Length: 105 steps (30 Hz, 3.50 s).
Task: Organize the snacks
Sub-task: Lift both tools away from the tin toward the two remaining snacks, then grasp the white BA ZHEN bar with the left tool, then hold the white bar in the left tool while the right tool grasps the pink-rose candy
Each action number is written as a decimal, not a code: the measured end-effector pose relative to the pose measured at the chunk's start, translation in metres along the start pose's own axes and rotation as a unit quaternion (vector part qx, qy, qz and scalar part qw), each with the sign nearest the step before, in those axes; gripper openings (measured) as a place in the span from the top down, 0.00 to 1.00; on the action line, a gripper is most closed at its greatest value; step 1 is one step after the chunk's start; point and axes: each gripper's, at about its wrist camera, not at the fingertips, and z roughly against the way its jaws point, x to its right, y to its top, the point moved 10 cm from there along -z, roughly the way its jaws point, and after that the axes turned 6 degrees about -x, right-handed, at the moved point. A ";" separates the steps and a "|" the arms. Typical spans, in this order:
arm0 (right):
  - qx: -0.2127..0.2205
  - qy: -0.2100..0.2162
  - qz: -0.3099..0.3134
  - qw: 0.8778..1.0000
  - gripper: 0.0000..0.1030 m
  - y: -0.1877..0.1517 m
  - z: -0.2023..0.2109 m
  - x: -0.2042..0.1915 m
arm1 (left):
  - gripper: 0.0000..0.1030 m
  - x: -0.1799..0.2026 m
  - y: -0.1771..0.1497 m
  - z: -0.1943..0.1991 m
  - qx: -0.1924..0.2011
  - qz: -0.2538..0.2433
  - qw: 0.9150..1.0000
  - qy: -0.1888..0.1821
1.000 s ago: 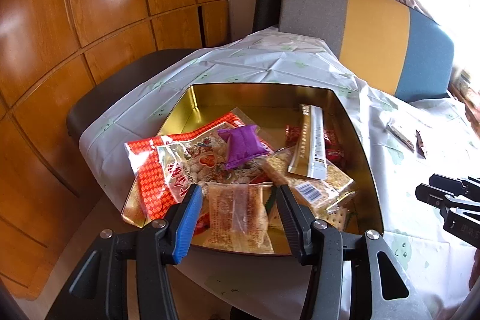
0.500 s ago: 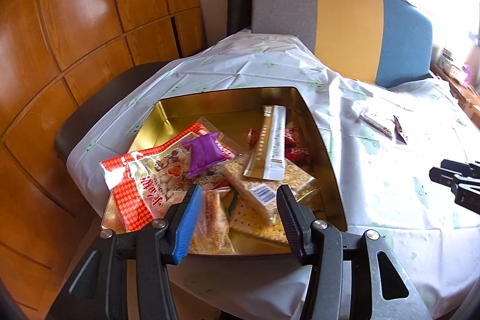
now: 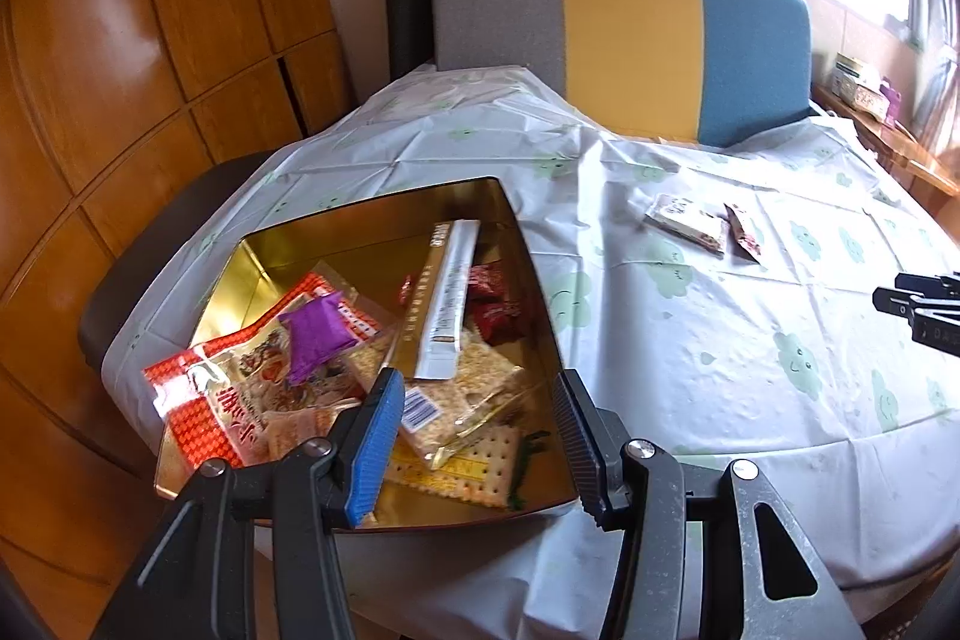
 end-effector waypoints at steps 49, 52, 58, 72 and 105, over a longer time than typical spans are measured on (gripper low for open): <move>-0.013 0.048 -0.147 0.988 0.61 -0.004 -0.010 0.063 | 0.37 0.197 0.129 -0.204 -0.213 0.098 0.962 -0.140; -0.016 0.055 -0.151 0.987 0.61 -0.005 -0.011 0.062 | 0.37 0.203 0.141 -0.209 -0.206 0.092 0.965 -0.134; -0.020 0.064 -0.147 0.987 0.61 -0.006 -0.012 0.057 | 0.36 0.212 0.146 -0.221 -0.192 0.041 0.976 -0.090; -0.027 0.054 -0.158 0.986 0.61 -0.011 -0.015 0.062 | 0.68 0.192 0.091 -0.139 -0.114 -0.082 0.983 -0.118; -0.073 0.116 -0.134 0.981 0.65 0.097 -0.113 -0.019 | 0.64 0.165 -0.012 -0.101 -0.058 -0.084 0.982 -0.157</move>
